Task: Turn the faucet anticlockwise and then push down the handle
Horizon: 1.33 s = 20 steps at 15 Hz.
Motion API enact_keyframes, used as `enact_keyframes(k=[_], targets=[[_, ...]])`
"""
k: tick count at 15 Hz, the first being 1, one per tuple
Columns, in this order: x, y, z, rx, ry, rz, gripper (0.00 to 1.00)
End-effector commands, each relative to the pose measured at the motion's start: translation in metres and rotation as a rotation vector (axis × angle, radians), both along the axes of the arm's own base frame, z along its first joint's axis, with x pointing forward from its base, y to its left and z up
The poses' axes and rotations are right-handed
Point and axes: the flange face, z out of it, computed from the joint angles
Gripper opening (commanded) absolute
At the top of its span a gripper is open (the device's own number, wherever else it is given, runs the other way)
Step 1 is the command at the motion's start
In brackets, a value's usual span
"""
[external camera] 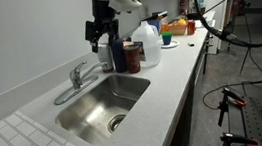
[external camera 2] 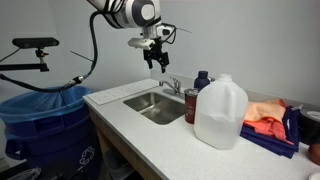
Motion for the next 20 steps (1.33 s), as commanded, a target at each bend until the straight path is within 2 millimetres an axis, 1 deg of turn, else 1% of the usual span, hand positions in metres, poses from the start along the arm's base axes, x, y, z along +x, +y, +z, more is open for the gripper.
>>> enact_keyframes(k=[1, 7, 11, 13, 16, 20], targets=[[0.01, 0.026, -0.015, 0.028, -0.045, 0.028, 1.0], [0.023, 0.067, -0.047, 0.043, -0.108, 0.083, 1.0], [0.034, 0.082, -0.072, 0.031, -0.119, 0.101, 1.0], [0.039, 0.086, -0.082, 0.019, -0.12, 0.107, 1.0], [0.045, 0.086, -0.094, 0.003, -0.113, 0.107, 1.0], [0.054, 0.075, -0.101, -0.024, -0.114, 0.085, 1.0]])
